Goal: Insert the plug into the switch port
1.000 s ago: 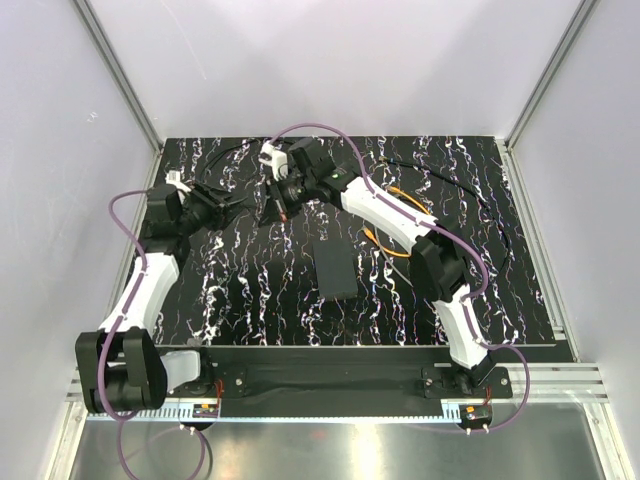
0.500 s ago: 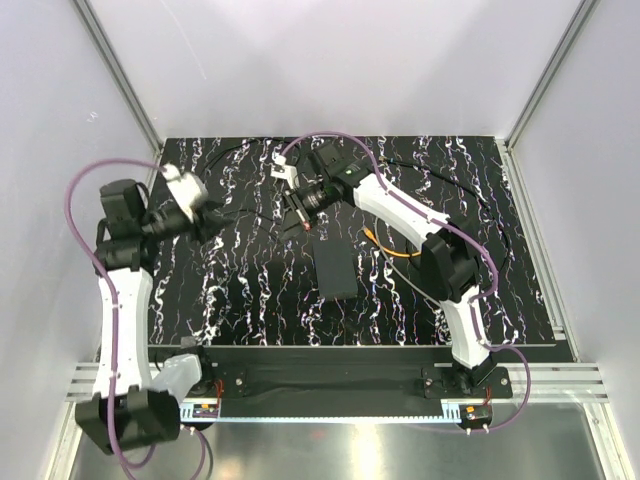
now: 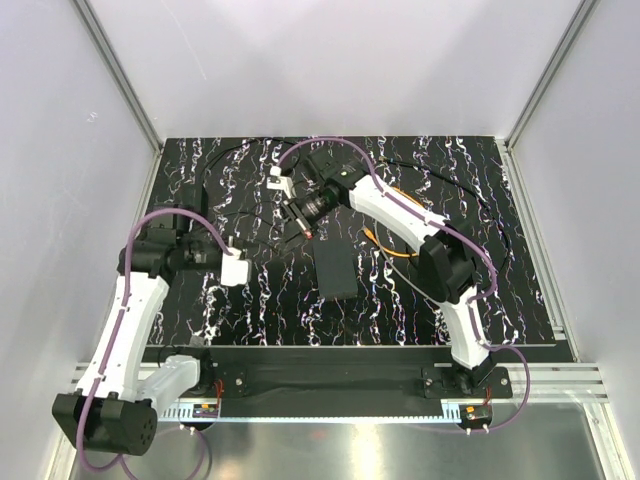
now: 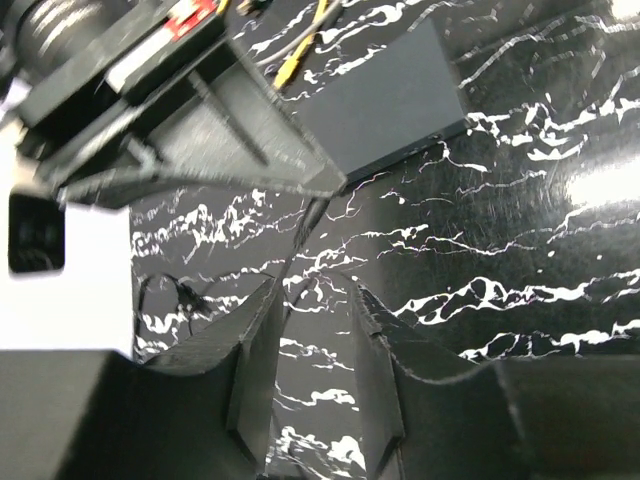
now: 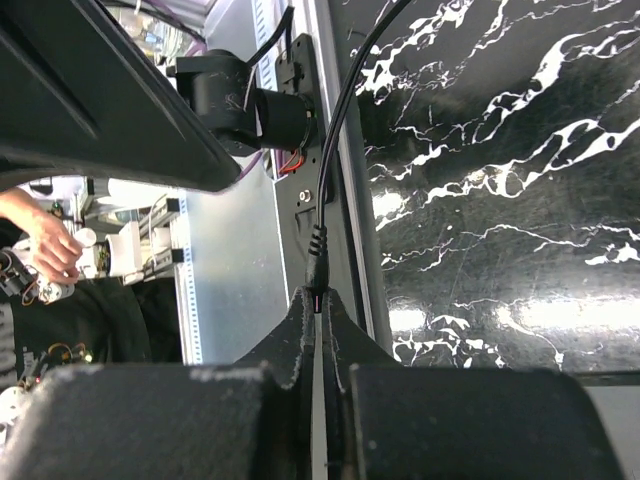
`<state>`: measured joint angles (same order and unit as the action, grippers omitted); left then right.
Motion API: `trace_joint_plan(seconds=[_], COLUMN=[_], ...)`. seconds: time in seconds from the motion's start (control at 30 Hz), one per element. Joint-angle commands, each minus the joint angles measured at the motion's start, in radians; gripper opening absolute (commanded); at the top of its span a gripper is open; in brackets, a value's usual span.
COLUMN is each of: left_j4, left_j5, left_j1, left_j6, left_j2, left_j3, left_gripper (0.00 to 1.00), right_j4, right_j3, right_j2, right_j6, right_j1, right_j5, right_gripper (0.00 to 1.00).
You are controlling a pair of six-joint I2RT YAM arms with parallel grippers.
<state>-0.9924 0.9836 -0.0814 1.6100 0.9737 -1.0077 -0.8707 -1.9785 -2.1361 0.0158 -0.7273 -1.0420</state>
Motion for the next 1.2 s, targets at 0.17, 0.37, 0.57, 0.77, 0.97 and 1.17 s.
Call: trace_joint_plan(seconds=[0.17,0.37,0.57,0.77,0.97,1.17], left_j4=[0.121,0.161,0.204,0.212,0.181,0.129], left_j5=[-0.105,-0.140,-0.152,-0.164,-0.149,-0.143], left_j1=[-0.098,-0.130,-0.141,-0.149,-0.164,-0.170], left_j6=[0.053,0.044,0.015,0.011,0.014,-0.005], left_j2=[0.019,0.023,0.028,0.037,0.046,0.048], left_j3=[0.047,0.072,0.093,0.093,0.080,0.083], left_gripper=[0.33,0.31,0.29,0.27,0.19,0.00], right_j4=[-0.037,-0.050,-0.060,-0.068,-0.077,-0.071], right_j3=[-0.083,-0.083,-0.091,-0.095,-0.097,-0.091], right_j2=[-0.027,-0.022,-0.024,-0.024,-0.025,-0.022], right_j6=[0.026,0.038,0.056,0.062,0.067,0.064], right_j1=[-0.040,-0.052,-0.060,-0.061,-0.060,-0.060], right_j5=[-0.029,-0.023,-0.016,-0.019,-0.015,0.003], right_gripper=[0.00,0.00,0.00,0.00,0.00,0.03])
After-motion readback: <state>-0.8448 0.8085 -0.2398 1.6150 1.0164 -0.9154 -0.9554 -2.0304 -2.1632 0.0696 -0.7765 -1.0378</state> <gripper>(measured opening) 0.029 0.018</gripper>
